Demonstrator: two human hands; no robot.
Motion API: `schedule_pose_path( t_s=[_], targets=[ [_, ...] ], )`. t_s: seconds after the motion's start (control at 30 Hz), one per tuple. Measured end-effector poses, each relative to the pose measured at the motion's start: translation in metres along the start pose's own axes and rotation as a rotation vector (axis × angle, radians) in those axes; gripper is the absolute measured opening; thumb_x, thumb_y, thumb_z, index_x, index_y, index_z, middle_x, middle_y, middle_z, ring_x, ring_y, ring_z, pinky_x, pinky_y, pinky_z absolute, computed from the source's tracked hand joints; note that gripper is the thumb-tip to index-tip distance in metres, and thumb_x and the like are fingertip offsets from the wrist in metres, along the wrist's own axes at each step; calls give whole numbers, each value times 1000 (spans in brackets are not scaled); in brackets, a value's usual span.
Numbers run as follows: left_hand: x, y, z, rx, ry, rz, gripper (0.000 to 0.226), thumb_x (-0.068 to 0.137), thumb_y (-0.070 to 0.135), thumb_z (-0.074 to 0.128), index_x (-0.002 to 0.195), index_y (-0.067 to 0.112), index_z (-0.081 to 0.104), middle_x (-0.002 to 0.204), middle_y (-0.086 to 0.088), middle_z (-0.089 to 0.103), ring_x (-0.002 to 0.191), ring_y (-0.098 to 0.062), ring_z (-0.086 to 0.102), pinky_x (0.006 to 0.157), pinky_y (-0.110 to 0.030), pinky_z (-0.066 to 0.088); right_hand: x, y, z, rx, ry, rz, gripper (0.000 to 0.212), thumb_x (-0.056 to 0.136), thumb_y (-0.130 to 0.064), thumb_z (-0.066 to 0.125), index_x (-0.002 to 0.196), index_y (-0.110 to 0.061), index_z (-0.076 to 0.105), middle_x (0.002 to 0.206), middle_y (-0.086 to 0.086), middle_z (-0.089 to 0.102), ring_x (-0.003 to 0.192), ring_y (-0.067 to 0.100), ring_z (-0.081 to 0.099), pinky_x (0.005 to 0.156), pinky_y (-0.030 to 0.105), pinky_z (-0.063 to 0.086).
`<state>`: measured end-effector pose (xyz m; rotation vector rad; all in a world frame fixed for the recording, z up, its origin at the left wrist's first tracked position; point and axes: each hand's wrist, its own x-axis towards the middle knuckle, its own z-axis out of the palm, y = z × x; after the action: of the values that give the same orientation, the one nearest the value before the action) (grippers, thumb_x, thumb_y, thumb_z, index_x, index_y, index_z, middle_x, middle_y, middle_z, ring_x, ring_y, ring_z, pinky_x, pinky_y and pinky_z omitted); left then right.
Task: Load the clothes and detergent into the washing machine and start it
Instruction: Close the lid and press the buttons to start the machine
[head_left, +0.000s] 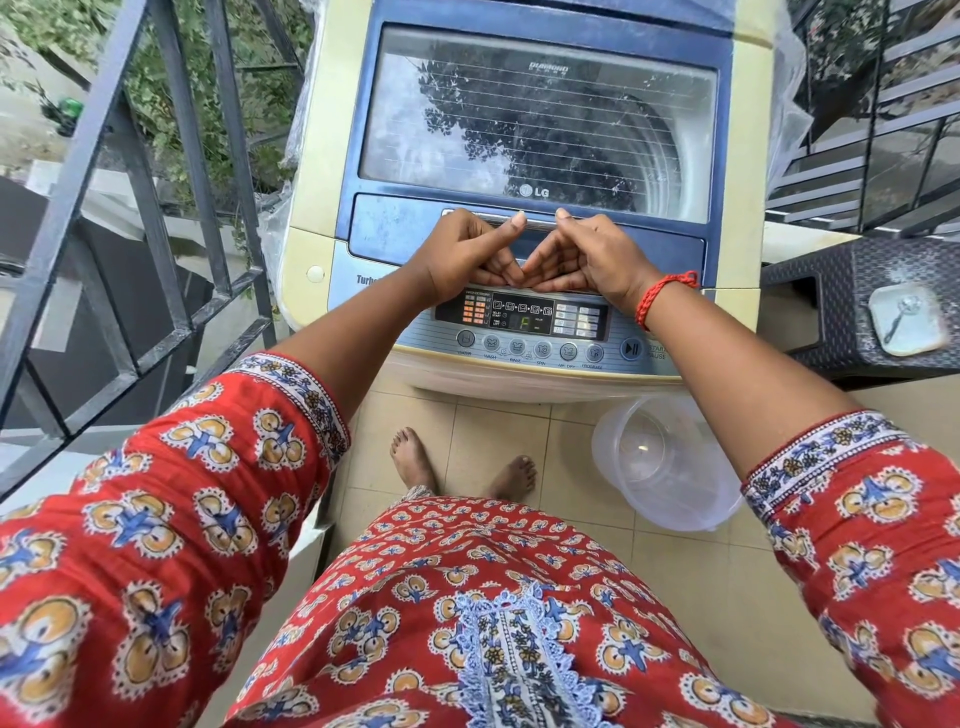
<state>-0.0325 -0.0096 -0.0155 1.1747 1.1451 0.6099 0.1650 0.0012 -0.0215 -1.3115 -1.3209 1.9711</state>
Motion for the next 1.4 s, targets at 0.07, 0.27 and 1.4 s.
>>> schedule_pose_path(
  t_s=[0.07, 0.27, 1.4],
  targets=[
    [0, 0, 0, 0, -1, 0, 52, 87, 51, 54, 56, 14, 74, 68, -15, 73, 74, -29, 72, 74, -34, 60, 0, 0, 0, -2, 1, 2, 62, 103, -42, 30, 78, -9, 76, 83, 14, 76, 85, 26, 74, 68, 26, 59],
    [0, 0, 0, -1, 2, -2, 52, 87, 51, 53, 56, 14, 73, 68, -15, 73, 74, -28, 72, 71, -32, 60, 0, 0, 0, 4, 7, 6, 62, 103, -41, 30, 78, -9, 77, 82, 14, 76, 85, 27, 74, 69, 28, 59],
    [-1, 2, 2, 1, 15, -9, 53, 87, 51, 52, 56, 15, 73, 70, -17, 72, 78, -33, 71, 76, -38, 59, -1, -1, 2, -6, 17, 9, 63, 104, -40, 29, 75, -10, 76, 80, 11, 76, 83, 24, 74, 74, 31, 61]
  ],
)
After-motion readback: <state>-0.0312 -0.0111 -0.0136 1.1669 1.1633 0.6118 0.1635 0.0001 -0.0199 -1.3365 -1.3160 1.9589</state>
